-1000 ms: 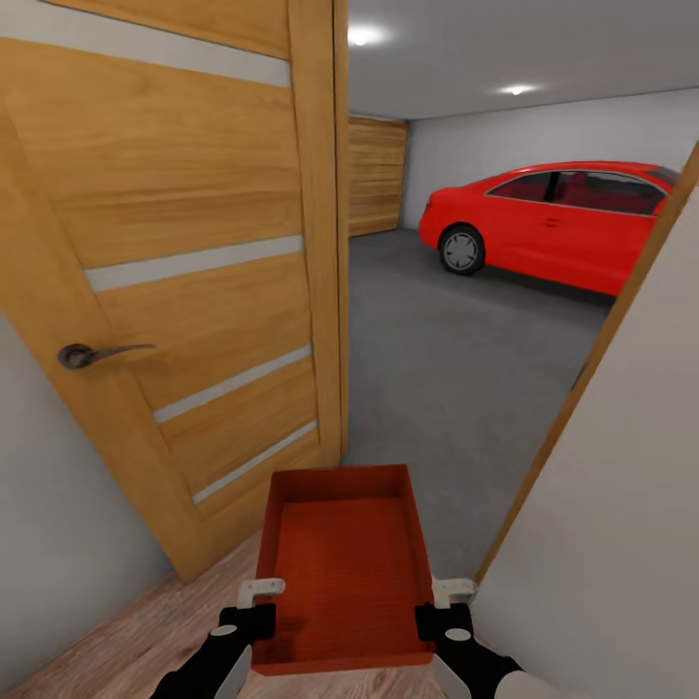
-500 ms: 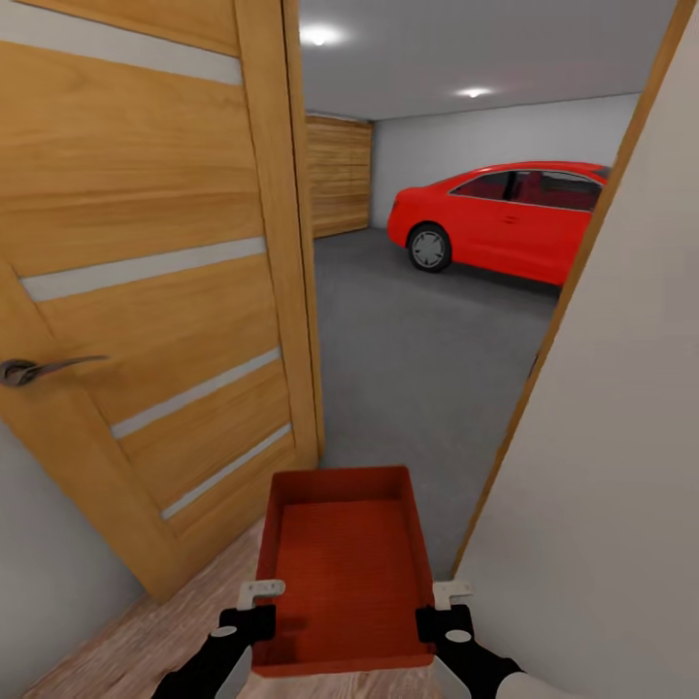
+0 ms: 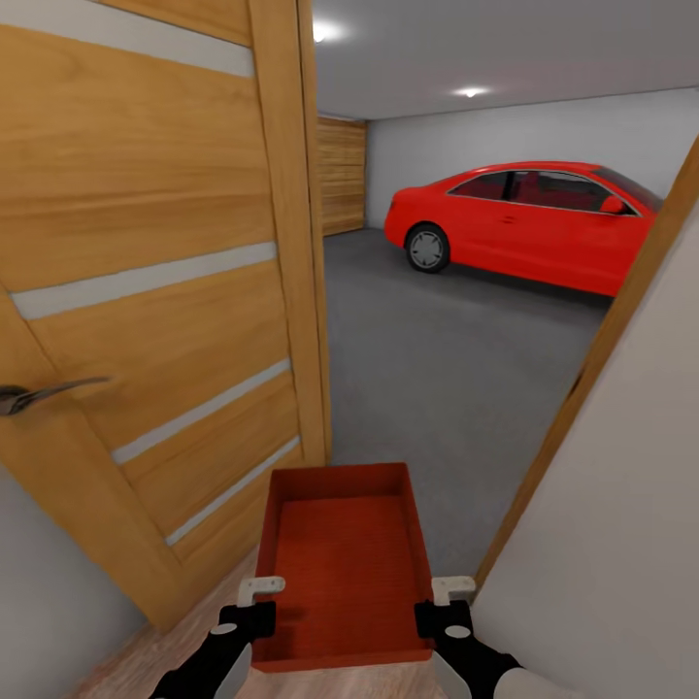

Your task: Move the two storage containers from the living room to the garage. In the garage, place one container on the floor and stack the other container on top of it (either order is fine).

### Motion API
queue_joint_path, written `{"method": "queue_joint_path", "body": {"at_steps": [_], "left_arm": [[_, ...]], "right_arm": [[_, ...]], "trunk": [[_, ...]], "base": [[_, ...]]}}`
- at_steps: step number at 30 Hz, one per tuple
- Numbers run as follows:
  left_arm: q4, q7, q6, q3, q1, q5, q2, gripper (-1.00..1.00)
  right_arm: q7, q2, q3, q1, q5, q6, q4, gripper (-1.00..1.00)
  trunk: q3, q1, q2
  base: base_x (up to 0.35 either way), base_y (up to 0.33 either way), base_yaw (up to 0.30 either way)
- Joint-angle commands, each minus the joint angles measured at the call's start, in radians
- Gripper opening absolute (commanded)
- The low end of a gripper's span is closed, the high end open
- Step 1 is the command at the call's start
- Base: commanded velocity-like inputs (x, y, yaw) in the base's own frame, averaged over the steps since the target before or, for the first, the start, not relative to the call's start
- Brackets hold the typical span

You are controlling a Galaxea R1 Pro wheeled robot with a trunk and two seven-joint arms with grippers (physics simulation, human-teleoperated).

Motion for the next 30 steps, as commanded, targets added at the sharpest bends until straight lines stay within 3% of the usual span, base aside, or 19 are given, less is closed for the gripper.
{"method": "queue_joint_path", "body": {"at_steps": [1, 15, 30], "left_arm": [[0.055, 0.01, 0.006, -0.018, 0.001, -0.001, 0.002, -1.0], [0.055, 0.01, 0.006, -0.018, 0.001, -0.001, 0.002, -1.0], [0.055, 0.011, 0.006, -0.018, 0.001, -0.001, 0.002, -1.0]], "right_arm": [[-0.017, -0.01, -0.072, -0.004, -0.012, -0.007, 0.001, -1.0], [-0.03, -0.007, -0.072, -0.004, -0.012, -0.007, 0.001, -1.0], [-0.033, -0.007, -0.072, -0.004, -0.012, -0.007, 0.001, -1.0]], "trunk": [[-0.001, 0.0, -0.001], [-0.001, 0.0, -0.001], [-0.001, 0.0, -0.001]], "base": [[0.215, 0.176, -0.212], [0.169, 0.088, -0.238], [0.011, 0.001, -0.242]]}}
